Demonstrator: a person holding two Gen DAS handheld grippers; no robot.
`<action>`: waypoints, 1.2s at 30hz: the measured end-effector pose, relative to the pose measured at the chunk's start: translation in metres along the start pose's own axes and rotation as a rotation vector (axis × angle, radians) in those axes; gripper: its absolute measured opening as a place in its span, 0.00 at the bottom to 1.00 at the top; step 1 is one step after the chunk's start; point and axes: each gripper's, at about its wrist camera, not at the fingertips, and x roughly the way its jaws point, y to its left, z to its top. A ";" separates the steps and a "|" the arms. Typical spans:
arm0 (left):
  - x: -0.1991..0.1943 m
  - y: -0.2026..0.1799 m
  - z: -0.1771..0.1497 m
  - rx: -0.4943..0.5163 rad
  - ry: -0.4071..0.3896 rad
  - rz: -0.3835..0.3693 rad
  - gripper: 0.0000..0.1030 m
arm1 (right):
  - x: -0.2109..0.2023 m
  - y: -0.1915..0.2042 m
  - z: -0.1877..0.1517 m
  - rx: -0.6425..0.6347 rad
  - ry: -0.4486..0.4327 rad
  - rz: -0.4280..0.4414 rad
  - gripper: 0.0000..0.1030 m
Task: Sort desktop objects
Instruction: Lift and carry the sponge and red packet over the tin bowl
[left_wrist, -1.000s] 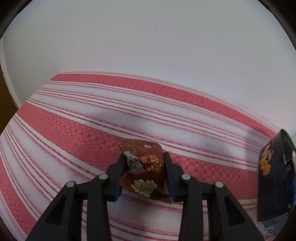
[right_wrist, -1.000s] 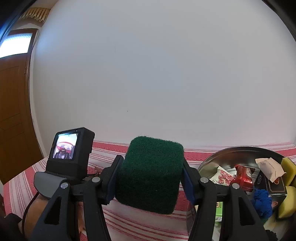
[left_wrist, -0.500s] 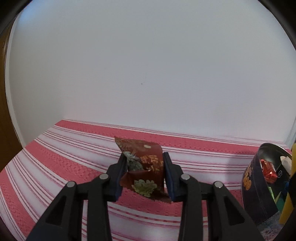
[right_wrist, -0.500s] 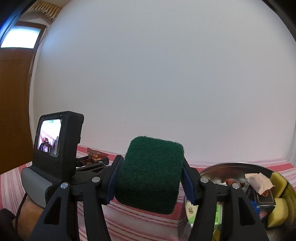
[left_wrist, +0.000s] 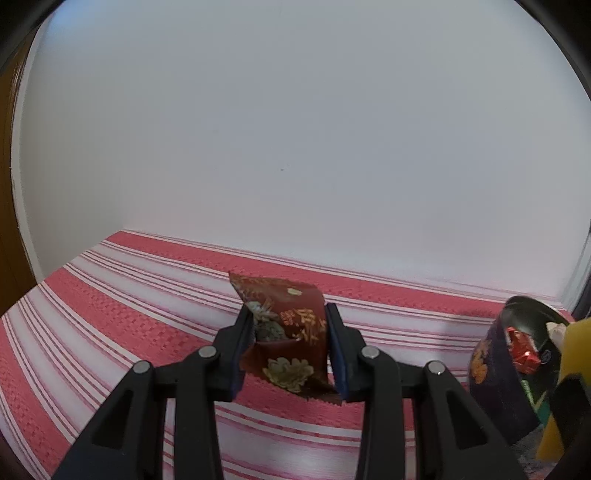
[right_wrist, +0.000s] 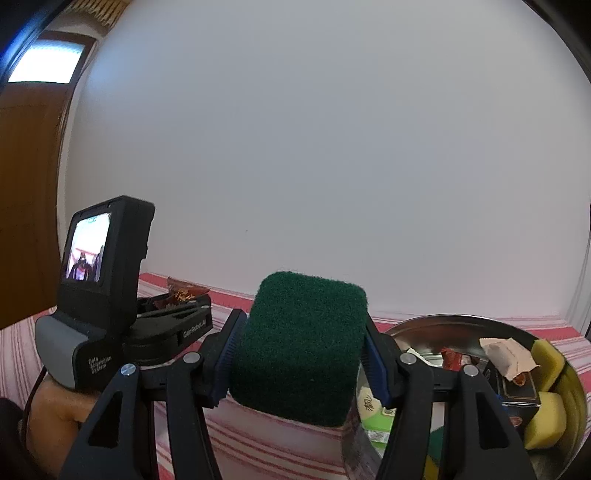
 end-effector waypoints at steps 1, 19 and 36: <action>-0.002 -0.003 -0.001 -0.001 0.002 -0.013 0.35 | -0.002 -0.002 0.000 -0.006 -0.004 0.001 0.60; -0.028 -0.028 -0.010 0.053 -0.060 -0.006 0.35 | -0.013 -0.022 -0.007 -0.068 -0.058 0.015 0.60; -0.060 -0.047 -0.023 0.030 -0.096 -0.016 0.35 | -0.088 -0.031 -0.019 -0.141 -0.127 0.007 0.60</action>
